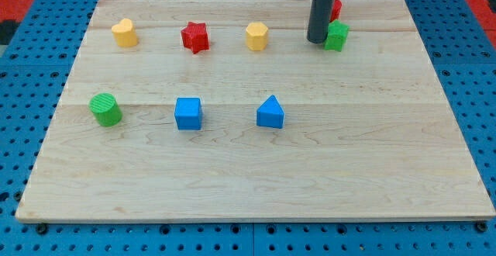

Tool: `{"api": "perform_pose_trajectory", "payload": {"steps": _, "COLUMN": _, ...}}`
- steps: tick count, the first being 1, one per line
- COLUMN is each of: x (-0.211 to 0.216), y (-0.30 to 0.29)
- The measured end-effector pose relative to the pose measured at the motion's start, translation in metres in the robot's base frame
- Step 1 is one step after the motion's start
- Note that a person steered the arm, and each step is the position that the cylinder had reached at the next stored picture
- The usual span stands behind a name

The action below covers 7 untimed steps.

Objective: Slide the yellow hexagon below the green star

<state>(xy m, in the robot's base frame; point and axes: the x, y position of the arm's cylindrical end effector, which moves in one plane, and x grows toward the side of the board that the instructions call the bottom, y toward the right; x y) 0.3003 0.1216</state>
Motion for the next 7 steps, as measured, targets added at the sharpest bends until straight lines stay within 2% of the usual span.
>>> {"api": "perform_pose_trajectory", "payload": {"steps": 1, "x": -0.012, "y": 0.017}}
{"api": "perform_pose_trajectory", "payload": {"steps": 3, "x": -0.056, "y": -0.020}}
{"api": "perform_pose_trajectory", "payload": {"steps": 6, "x": -0.031, "y": -0.150}}
{"api": "perform_pose_trajectory", "payload": {"steps": 7, "x": 0.001, "y": -0.143}}
